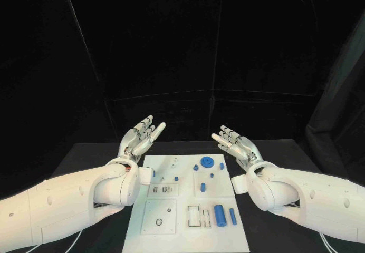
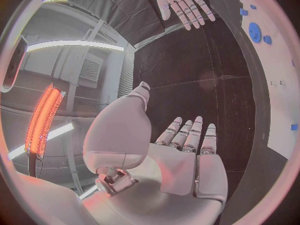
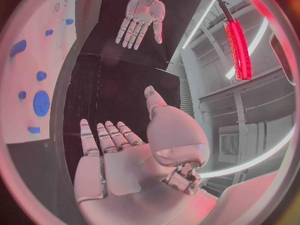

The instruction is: Assemble the parts on the task board

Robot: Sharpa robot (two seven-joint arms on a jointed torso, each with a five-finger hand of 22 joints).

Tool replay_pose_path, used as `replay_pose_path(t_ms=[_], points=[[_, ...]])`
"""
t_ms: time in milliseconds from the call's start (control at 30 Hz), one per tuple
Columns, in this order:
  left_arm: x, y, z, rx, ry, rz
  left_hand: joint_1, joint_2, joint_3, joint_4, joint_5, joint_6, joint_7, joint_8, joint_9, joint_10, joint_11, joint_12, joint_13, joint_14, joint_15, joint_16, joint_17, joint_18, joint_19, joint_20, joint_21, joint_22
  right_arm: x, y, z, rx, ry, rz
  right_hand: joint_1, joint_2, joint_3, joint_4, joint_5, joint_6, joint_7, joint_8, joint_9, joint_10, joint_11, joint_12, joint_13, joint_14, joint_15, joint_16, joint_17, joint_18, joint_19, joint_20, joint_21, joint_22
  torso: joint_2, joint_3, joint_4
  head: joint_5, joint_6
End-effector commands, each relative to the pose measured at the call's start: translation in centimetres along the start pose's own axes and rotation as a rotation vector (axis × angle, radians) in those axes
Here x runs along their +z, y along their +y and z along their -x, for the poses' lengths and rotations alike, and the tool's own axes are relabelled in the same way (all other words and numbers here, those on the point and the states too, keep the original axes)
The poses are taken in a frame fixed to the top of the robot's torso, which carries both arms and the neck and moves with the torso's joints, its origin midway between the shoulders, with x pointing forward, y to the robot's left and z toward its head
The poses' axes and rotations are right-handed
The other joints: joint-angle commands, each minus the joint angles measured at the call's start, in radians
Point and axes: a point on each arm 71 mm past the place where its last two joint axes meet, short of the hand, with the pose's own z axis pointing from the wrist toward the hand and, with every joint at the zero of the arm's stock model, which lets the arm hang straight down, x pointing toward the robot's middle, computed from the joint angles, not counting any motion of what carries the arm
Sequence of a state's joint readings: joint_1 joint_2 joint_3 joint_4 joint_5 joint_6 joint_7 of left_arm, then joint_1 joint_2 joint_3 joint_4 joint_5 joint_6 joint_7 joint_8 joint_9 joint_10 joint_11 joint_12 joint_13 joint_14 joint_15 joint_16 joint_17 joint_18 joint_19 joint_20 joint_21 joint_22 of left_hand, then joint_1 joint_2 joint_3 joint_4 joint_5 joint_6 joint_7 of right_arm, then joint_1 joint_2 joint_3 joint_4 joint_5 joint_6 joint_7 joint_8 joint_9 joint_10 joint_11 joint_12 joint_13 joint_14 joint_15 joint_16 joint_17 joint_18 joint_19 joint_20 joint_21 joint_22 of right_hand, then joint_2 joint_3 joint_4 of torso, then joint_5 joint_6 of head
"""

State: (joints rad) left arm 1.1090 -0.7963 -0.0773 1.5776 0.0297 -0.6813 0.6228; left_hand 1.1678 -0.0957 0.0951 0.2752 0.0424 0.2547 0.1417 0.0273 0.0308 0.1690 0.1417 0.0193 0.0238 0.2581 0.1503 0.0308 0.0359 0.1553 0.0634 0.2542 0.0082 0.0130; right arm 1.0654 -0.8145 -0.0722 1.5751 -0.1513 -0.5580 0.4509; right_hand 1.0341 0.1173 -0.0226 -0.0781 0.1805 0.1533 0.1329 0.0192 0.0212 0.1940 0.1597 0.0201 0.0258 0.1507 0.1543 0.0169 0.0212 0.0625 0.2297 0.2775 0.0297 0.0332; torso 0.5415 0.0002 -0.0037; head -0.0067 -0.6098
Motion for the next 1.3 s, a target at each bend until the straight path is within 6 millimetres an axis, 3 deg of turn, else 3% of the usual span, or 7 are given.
replay_pose_path(t_ms=[33, 133, 333, 533, 667, 1000, 1300], points=[[0.0, -0.6, -0.3, -0.034, 0.035, -0.066, 0.048, 0.001, 0.006, 0.014, 0.006, 0.018, 0.041, 0.006, 0.003, 0.017, 0.009, 0.006, 0.002, 0.018, 0.006, 0.005, 0.002, 0.024, 0.001, 0.015, 0.007, 0.002, -0.2, 0.2, -1.1, -0.032, 0.165, 0.019, 0.146, 0.025, 0.033, -0.095, 0.012, 0.119, 0.136, 0.02, 0.014, 0.153, 0.076, 0.026, 0.014, 0.179, 0.071, 0.034, 0.017, 0.02, 0.126, 0.015, 0.04, 0.021, 0.0, 0.0, -0.0001, 0.0, 0.0], [0.0, -0.6, -0.3, -0.034, 0.035, -0.066, 0.048, 0.003, 0.007, 0.014, 0.006, 0.022, 0.045, 0.006, 0.003, 0.021, 0.013, 0.007, 0.003, 0.021, 0.008, 0.006, 0.003, 0.025, 0.002, 0.016, 0.007, 0.003, -0.2, 0.1, -1.2, -0.038, 0.182, 0.018, 0.201, 0.029, 0.055, -0.142, 0.012, 0.285, 0.151, 0.058, 0.034, 0.382, 0.093, 0.074, 0.036, 0.432, 0.077, 0.096, 0.042, 0.06, 0.335, 0.009, 0.108, 0.055, 0.0, 0.0, -0.0001, 0.0, 0.0], [0.0, -0.4, 1.7, -0.048, 0.022, -0.05, 0.059, 0.022, 0.014, 0.005, 0.005, 0.069, 0.075, 0.015, 0.009, 0.074, 0.043, 0.015, 0.009, 0.129, 0.03, 0.032, 0.019, 0.024, 0.05, 0.031, 0.024, 0.014, 0.5, 0.3, 2.5, -0.294, 0.14, 0.142, 0.258, 0.028, 0.092, -0.209, 0.015, 0.692, 0.105, 0.132, 0.061, 0.757, 0.03, 0.14, 0.037, 0.804, 0.003, 0.164, 0.047, 0.122, 0.596, -0.009, 0.216, 0.084, 0.016, 0.0, -0.0012, 0.001, -0.009], [-0.2, -0.5, 2.1, -0.061, 0.037, -0.057, 0.106, 0.052, 0.021, -0.044, 0.009, 0.313, 0.107, 0.074, 0.039, 0.475, 0.096, 0.116, 0.055, 0.498, 0.057, 0.155, 0.072, 0.003, 0.43, 0.039, 0.179, 0.098, 1.2, 1.3, 3.0, -0.404, 0.166, 0.197, 0.271, 0.005, 0.135, -0.211, 0.015, 0.761, 0.088, 0.1, 0.044, 0.836, 0.009, 0.096, 0.035, 0.904, -0.024, 0.137, 0.042, 0.122, 0.667, -0.038, 0.234, 0.074, 0.027, -0.0019, -0.0006, -0.002, -0.003], [-0.3, -0.6, 2.3, -0.069, 0.067, -0.056, 0.134, 0.067, 0.02, -0.088, 0.006, 0.552, 0.103, 0.132, 0.064, 0.688, 0.066, 0.178, 0.068, 0.666, 0.019, 0.217, 0.092, 0.033, 0.649, 0.028, 0.275, 0.135, 1.7, 2.2, 3.2, -0.492, 0.194, 0.214, 0.271, -0.016, 0.165, -0.211, 0.013, 0.798, 0.077, 0.086, 0.045, 0.887, -0.005, 0.076, 0.035, 0.973, -0.046, 0.13, 0.045, 0.121, 0.725, -0.063, 0.264, 0.08, 0.039, -0.0024, 0.0021, -0.003, -0.005], [-1.4, -1.2, 2.1, -0.083, 0.167, -0.055, 0.16, 0.089, 0.015, -0.154, 0.007, 0.667, 0.068, 0.141, 0.053, 0.856, 0.011, 0.189, 0.057, 0.888, -0.051, 0.267, 0.142, 0.031, 0.864, -0.038, 0.342, 0.146, 3.5, 4.0, 2.8, -0.848, 0.29, 0.198, 0.296, -0.064, 0.208, -0.211, 0.02, 0.87, 0.053, 0.074, 0.047, 0.992, -0.042, 0.058, 0.038, 1.159, -0.107, 0.165, 0.075, 0.12, 0.847, -0.132, 0.398, 0.142, 0.085, -0.0064, 0.0105, -0.007, 0.006], [-2.3, -1.7, 0.5, -0.145, 0.247, -0.033, 0.153, 0.097, 0.011, -0.167, 0.006, 0.68, 0.063, 0.126, 0.042, 0.875, 0.006, 0.166, 0.048, 0.911, -0.058, 0.26, 0.161, 0.028, 0.893, -0.048, 0.342, 0.14, 5.2, 4.4, 0.7, -1.235, 0.308, 0.138, 0.26, -0.094, 0.229, -0.202, -0.021, 0.915, 0.022, 0.058, 0.046, 1.03, -0.073, 0.043, 0.038, 1.341, -0.157, 0.266, 0.164, 0.12, 0.941, -0.186, 0.58, 0.242, 0.135, -0.0161, 0.0312, -0.021, 0.013]])
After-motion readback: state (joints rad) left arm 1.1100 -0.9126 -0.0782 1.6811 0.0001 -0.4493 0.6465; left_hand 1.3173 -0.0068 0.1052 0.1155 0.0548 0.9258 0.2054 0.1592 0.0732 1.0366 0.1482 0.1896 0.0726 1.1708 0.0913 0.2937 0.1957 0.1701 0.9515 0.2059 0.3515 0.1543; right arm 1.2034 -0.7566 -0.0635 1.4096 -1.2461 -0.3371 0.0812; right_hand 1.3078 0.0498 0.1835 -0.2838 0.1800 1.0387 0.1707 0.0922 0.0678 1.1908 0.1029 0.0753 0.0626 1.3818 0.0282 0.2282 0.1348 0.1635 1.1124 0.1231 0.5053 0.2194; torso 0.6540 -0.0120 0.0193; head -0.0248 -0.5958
